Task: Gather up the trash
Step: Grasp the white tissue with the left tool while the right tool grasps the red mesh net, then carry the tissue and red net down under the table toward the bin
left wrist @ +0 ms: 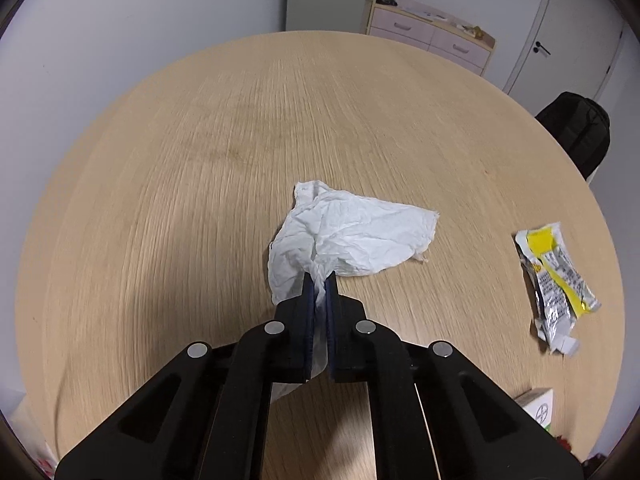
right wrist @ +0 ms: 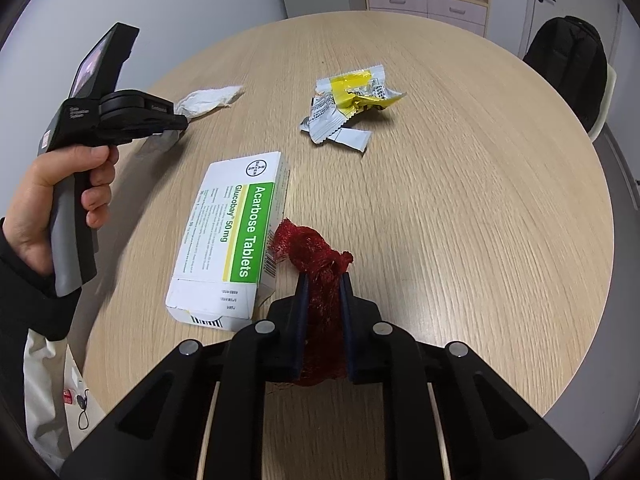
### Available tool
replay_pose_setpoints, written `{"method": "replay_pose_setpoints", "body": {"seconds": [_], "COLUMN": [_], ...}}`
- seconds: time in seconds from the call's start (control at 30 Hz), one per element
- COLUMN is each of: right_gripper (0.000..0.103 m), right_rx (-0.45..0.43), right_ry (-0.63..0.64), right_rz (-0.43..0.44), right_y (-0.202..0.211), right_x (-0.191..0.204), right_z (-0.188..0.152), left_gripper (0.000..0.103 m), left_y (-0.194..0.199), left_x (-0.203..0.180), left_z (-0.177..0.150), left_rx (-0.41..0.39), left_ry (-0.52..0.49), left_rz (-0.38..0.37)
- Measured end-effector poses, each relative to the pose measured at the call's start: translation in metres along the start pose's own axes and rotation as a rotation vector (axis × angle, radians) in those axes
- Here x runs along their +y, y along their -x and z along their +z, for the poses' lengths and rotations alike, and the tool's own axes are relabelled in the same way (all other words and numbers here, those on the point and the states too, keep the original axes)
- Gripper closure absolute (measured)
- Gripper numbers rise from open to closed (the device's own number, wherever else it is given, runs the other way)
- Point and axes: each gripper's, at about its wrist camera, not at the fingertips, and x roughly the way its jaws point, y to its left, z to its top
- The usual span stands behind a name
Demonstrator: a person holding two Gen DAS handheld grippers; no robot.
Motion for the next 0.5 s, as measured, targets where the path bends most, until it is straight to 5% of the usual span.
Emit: {"method": "replay_pose_setpoints", "body": {"seconds": [0.5], "right_gripper": [0.090], "right_rx": [-0.044], "right_ry": [0.007], "right_rz": [-0.009], "right_y": [0.012], "right_x": [-0.006], "right_z": [0.002], "left_gripper": [0.099], "left_y": [0.043], "left_x": [-0.003], "left_z": [-0.033], "left_rx": [-0.025], "left_ry": [-0.004], "left_rz": [-0.026]}}
